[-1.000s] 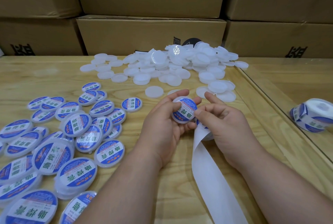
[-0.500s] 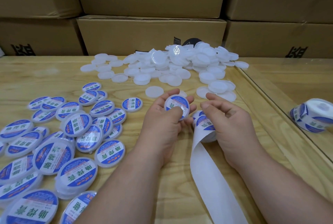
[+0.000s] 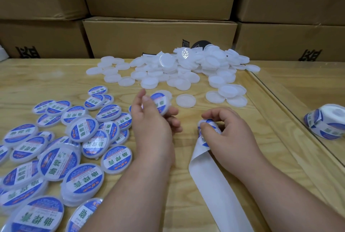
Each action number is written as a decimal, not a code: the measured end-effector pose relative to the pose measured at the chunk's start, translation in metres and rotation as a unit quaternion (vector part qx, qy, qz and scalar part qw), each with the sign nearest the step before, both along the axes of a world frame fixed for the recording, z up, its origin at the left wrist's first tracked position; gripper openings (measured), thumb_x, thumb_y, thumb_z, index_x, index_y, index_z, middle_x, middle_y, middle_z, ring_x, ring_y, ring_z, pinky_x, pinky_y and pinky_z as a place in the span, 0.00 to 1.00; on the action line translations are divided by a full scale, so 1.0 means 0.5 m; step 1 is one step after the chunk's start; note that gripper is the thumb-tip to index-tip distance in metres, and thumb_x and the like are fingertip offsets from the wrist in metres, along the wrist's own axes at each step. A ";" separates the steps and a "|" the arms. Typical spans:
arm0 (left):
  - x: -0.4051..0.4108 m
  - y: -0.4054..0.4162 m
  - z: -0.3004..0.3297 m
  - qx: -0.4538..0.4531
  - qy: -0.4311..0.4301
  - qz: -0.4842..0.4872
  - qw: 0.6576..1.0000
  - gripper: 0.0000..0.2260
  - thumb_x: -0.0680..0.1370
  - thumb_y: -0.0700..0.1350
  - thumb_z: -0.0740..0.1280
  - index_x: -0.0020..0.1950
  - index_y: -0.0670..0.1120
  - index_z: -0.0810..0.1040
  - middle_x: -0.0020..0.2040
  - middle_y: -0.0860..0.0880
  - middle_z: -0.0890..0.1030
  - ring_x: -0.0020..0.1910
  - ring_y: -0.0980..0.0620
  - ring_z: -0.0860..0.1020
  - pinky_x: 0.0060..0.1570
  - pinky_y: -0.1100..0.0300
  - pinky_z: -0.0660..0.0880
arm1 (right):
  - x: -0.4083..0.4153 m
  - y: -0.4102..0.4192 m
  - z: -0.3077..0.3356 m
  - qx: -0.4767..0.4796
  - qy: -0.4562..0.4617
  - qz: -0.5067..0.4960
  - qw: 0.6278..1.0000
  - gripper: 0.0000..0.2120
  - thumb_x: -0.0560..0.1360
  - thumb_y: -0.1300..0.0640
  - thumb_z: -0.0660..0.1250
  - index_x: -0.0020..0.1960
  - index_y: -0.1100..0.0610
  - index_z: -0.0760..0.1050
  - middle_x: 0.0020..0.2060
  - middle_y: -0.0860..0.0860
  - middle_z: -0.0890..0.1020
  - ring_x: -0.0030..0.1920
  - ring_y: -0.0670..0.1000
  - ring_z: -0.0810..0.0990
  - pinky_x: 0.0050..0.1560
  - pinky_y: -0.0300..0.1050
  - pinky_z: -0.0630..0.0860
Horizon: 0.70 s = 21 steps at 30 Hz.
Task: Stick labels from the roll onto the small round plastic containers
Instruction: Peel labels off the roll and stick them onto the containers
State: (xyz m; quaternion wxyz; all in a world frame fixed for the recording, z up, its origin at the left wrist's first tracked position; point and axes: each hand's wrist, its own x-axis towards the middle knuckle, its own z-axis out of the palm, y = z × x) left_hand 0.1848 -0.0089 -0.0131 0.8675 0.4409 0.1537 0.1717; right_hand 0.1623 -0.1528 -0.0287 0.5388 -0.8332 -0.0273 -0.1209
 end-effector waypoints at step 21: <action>-0.023 -0.021 -0.019 0.408 -0.063 -0.199 0.889 0.14 0.78 0.38 0.64 0.51 0.58 0.82 0.50 0.62 0.84 0.47 0.62 0.82 0.46 0.66 0.77 | 0.006 -0.004 0.006 0.096 0.013 -0.039 0.995 0.07 0.77 0.57 0.70 0.49 0.45 0.79 0.47 0.44 0.84 0.44 0.46 0.85 0.48 0.50 0.81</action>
